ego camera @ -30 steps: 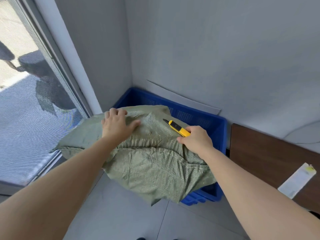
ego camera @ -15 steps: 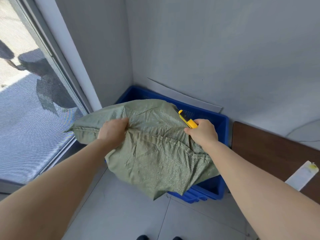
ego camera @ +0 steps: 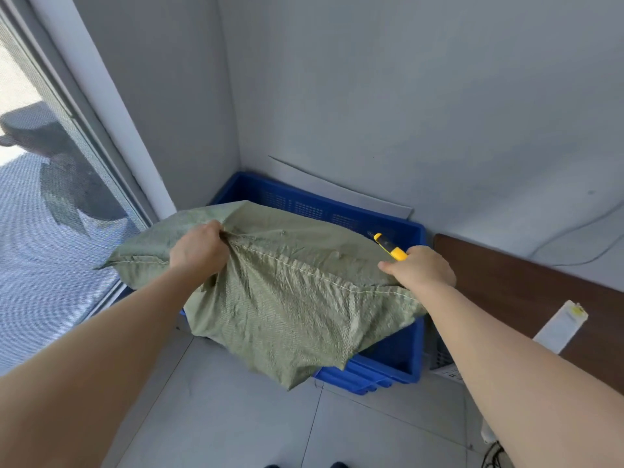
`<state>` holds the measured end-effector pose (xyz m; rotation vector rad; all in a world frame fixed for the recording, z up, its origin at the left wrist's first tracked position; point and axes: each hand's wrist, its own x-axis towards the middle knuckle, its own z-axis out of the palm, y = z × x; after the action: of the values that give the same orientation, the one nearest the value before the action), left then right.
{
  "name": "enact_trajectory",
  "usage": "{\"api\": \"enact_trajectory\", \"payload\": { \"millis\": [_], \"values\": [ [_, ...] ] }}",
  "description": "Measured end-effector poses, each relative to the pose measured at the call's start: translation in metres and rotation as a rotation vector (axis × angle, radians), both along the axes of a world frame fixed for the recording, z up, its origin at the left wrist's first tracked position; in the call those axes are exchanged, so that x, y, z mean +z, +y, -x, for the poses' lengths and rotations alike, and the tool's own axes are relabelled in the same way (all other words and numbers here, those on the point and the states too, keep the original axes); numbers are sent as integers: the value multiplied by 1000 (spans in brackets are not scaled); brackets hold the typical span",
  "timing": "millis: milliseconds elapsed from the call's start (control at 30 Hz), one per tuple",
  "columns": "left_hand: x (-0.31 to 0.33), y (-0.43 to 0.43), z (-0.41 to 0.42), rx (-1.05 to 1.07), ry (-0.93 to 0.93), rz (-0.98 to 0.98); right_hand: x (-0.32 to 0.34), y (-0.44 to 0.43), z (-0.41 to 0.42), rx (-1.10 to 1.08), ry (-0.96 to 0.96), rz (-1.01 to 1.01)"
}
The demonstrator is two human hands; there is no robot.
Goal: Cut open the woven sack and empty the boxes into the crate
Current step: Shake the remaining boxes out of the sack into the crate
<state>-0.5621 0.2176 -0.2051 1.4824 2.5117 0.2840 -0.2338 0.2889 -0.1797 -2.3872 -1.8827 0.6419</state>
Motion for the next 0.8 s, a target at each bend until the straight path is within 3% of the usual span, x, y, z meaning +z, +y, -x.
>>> {"api": "enact_trajectory", "payload": {
  "millis": [200,333,433,500,567,800],
  "values": [
    [1,7,8,52,-29,-33,1,-6,-14,-124,170,185],
    [9,13,7,87,-20,-26,-4,-6,-13,-140,444,233],
    [20,19,3,122,-90,-55,0,-3,-12,-24,360,281],
    [25,23,1,131,-117,-73,0,0,-10,4,169,178],
    [31,28,2,146,-137,-86,-3,2,-7,-58,124,53],
    [50,33,6,148,12,-39,7,26,-6,-471,580,-278]
  ]
}}
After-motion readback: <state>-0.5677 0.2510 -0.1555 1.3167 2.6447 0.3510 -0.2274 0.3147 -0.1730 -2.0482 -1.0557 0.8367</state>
